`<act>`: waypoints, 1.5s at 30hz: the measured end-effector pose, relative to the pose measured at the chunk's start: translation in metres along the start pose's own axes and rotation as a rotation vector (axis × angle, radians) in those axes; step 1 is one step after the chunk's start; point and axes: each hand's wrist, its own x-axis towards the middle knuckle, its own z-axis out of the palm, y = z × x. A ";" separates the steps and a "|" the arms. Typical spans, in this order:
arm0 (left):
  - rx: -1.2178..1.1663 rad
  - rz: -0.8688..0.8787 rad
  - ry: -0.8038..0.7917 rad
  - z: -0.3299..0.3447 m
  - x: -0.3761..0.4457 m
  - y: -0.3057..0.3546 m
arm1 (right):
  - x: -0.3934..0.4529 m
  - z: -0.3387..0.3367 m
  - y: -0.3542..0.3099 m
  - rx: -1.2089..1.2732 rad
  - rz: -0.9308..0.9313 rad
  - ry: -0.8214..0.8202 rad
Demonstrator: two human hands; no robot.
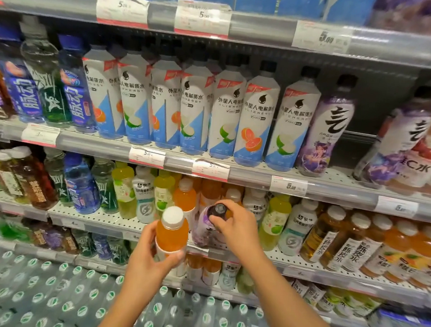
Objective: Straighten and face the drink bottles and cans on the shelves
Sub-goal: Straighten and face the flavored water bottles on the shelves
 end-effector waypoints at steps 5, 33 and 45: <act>0.136 0.093 0.013 0.011 0.019 -0.004 | -0.041 -0.049 -0.003 0.126 -0.002 -0.024; 0.557 0.030 -0.054 0.090 0.093 -0.047 | -0.103 -0.148 0.031 -0.092 -0.024 0.160; 0.523 -0.173 0.133 0.105 0.058 -0.080 | -0.111 -0.151 0.036 -0.093 -0.006 0.188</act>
